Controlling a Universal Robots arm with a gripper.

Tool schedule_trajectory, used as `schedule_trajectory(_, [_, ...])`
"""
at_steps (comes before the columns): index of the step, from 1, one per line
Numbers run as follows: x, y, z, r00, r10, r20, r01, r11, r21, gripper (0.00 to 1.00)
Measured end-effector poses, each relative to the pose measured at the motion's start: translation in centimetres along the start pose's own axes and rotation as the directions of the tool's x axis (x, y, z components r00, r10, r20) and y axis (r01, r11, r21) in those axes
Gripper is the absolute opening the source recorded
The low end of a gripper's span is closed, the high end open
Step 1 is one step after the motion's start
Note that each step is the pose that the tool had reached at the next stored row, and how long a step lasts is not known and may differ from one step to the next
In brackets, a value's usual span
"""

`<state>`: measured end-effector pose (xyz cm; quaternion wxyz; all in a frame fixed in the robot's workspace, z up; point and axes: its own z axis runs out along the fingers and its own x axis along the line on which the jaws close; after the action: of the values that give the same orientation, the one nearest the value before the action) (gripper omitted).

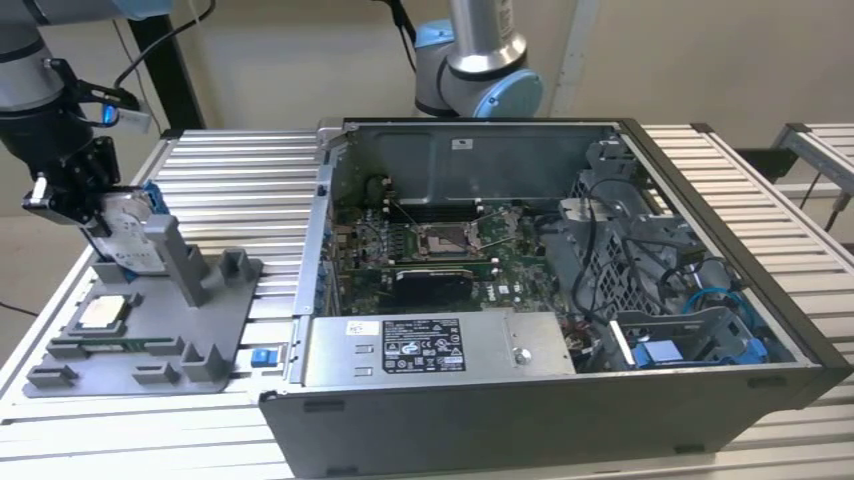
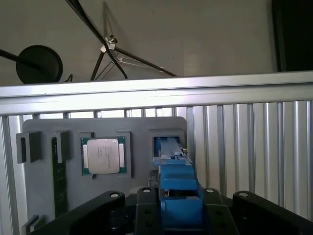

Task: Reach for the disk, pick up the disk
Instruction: 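Pick up the disk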

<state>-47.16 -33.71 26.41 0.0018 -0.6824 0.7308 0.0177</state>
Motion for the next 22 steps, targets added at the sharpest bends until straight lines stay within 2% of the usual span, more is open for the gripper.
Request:
schedule_trajectory(9, [-0.01,0.0,0.0,1.0,0.0,0.0012,0.0,1.0,0.0,0.0])
schedule_trajectory(10, [-0.01,0.0,0.01,1.0,0.0,-0.0024,0.0,1.0,0.0003,0.0])
schedule_trajectory(12, [0.0,0.0,0.01,0.9999,0.0,-0.0151,0.0,1.0,0.0012,0.0])
schedule_trajectory(14, [0.0,0.0,0.01,0.9999,0.0,-0.0157,0.0,1.0,0.0012,0.0])
schedule_trajectory(16, [0.0,0.01,-0.01,1.0,0.0,-0.0088,0.0,1.0,0.0005,0.0])
schedule_trajectory(17, [-0.01,0.0,0.0,1.0,0.0,-0.0013,0.0,1.0,0.0002,0.0])
schedule_trajectory(19, [-0.01,0.01,0.0,0.9998,0.0,0.0198,0.0,1.0,-0.0014,0.0])
schedule_trajectory(20, [-0.01,0.0,0.0,0.9997,-0.001,0.026,0.001,1.0,-0.0018,0.0])
schedule_trajectory(22, [-0.02,0.0,0.0,0.9996,0.0,0.0274,0.0,1.0,-0.0018,0.0])
